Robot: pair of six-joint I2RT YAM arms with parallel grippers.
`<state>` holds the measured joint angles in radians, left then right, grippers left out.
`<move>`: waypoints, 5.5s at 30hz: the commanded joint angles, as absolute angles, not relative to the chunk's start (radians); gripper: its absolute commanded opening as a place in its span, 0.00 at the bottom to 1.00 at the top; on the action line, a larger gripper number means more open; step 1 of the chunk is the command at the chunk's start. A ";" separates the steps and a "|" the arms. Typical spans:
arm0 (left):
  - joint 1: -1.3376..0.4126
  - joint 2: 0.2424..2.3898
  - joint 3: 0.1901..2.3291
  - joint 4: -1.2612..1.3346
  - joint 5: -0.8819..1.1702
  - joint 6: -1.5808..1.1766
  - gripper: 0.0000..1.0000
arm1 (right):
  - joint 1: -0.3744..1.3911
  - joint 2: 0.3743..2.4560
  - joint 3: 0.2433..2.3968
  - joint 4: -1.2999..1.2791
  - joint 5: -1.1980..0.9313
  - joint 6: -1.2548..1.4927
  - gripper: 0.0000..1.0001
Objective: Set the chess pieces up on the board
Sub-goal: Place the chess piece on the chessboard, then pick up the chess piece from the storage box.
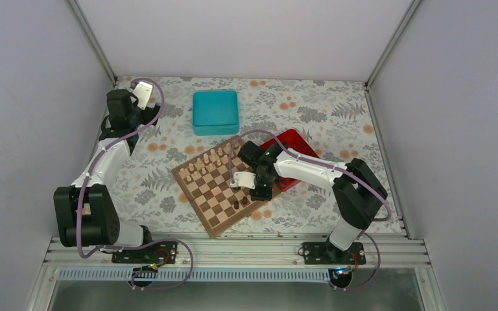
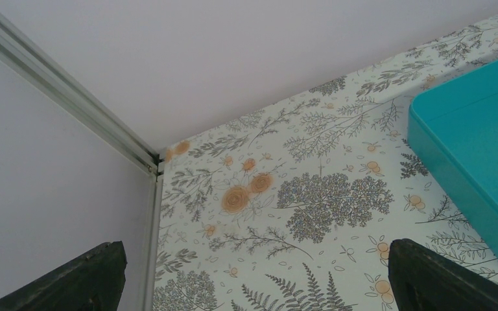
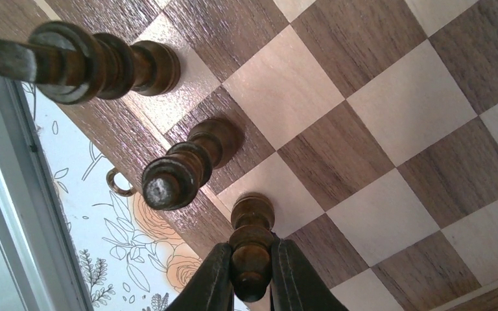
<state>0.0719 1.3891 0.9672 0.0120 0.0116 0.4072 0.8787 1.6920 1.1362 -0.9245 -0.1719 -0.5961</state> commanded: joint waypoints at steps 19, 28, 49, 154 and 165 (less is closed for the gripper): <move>0.077 1.385 0.968 0.015 0.024 0.408 1.00 | 0.890 1.672 1.161 -0.902 -0.113 -0.576 0.08; 0.077 1.376 0.973 0.008 0.032 0.405 1.00 | 0.921 1.679 1.367 -1.007 -0.062 -0.592 0.08; 0.078 1.375 0.966 0.011 0.028 0.408 1.00 | 1.214 1.837 1.447 -1.025 -0.089 -0.576 0.09; 0.079 1.377 0.958 0.012 0.050 0.413 1.00 | 0.834 1.648 1.192 -0.879 -0.146 -0.651 0.48; 0.078 1.375 0.953 0.021 0.041 0.414 1.00 | 0.591 1.613 1.227 -0.878 -0.095 -0.679 0.53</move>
